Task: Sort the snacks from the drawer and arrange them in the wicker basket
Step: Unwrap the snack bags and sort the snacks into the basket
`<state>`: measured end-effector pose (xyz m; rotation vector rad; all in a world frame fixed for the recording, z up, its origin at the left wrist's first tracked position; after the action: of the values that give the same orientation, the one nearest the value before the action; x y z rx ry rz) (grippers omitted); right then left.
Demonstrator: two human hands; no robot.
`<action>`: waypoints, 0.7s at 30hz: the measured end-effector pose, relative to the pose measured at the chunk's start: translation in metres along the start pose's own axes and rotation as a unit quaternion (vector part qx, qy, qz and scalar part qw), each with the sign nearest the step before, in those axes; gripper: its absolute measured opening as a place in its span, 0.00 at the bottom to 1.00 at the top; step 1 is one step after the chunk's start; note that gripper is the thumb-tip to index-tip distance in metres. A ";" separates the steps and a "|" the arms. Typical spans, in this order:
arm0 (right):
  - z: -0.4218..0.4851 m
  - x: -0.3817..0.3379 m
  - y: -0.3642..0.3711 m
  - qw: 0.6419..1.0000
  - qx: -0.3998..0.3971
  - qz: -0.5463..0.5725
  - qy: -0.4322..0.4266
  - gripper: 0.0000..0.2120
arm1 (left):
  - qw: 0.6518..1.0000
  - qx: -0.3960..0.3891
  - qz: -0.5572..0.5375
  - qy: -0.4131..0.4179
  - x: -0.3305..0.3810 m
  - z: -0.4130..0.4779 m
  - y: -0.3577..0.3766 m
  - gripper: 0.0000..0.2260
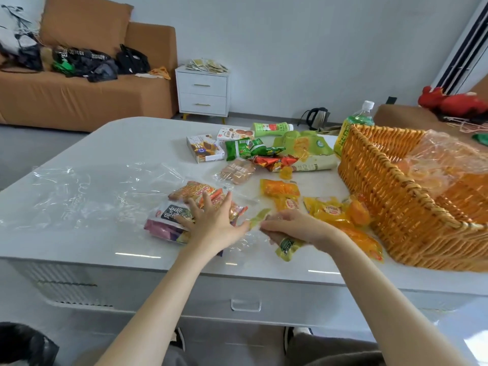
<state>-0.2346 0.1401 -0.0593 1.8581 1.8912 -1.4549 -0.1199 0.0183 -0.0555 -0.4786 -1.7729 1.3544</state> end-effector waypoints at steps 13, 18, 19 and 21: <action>0.024 -0.015 0.050 0.897 -0.172 0.402 0.060 0.07 | 0.985 0.105 -0.098 -0.098 -0.117 0.014 -0.028 0.26; 0.039 -0.017 0.053 0.892 -0.077 0.442 0.062 0.03 | 0.981 0.111 -0.135 -0.089 -0.115 0.017 -0.025 0.26; 0.040 -0.014 0.049 0.887 -0.039 0.455 0.065 0.04 | 0.979 0.108 -0.150 -0.086 -0.115 0.018 -0.024 0.27; 0.043 -0.007 0.041 0.880 0.019 0.470 0.066 0.08 | 0.977 0.104 -0.168 -0.081 -0.114 0.019 -0.022 0.27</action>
<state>-0.2217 0.0971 -0.0989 2.3902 0.7055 -1.0114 -0.0646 -0.0826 -0.0805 0.0479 -1.7221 1.3421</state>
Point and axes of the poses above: each hand's wrist, its own z-axis towards the middle knuckle, its own y-axis out of the palm, x = y × z, the point moved 10 cm from there along z, towards the middle knuckle, and after that the axes turned 11 degrees about y, right-handed, at the moved point
